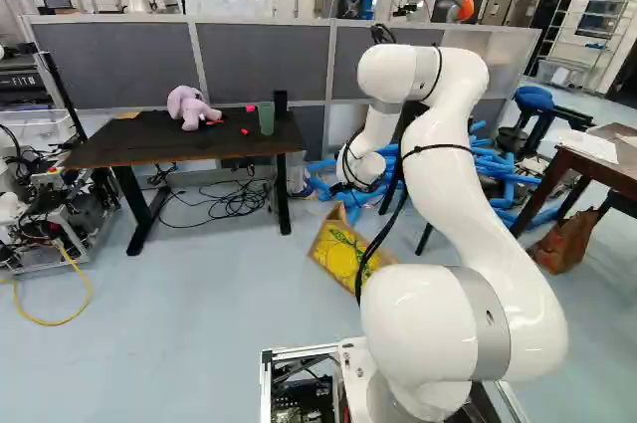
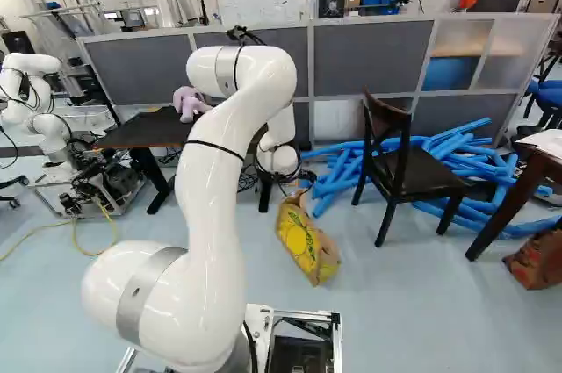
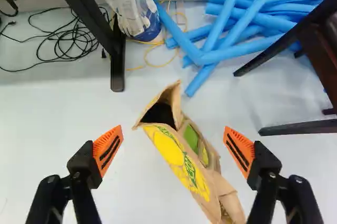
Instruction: Pick up the bag on the ground and place it on the table
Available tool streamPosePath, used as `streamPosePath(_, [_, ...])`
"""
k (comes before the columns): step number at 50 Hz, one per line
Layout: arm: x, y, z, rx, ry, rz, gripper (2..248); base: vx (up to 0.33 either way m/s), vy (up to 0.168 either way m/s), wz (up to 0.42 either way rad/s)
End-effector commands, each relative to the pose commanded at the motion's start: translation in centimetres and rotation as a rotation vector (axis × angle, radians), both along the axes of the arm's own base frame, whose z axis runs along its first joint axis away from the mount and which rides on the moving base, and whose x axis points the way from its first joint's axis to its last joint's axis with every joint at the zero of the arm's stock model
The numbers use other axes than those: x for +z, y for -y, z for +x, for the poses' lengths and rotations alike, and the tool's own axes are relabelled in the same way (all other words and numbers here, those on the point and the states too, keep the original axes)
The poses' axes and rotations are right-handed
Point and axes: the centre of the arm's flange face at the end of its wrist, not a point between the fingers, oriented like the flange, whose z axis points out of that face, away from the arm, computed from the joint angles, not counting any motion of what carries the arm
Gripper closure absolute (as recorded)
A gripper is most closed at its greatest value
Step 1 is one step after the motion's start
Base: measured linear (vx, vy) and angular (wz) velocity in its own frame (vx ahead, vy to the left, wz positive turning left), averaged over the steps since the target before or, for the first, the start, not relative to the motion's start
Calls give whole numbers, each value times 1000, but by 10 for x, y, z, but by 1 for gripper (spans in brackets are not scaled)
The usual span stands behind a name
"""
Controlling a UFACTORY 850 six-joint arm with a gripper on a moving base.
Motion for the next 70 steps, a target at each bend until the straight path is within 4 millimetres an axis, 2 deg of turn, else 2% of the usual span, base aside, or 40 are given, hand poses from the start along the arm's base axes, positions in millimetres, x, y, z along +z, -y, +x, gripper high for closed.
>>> streamPosePath(20, [-36,15,10,14,-109,-10,3,0,0,0])
streamPosePath(34, [-59,18,10,41,-183,-20,3,0,0,0])
streamPosePath(70, [-113,19,13,364,-234,-174,3,0,0,0])
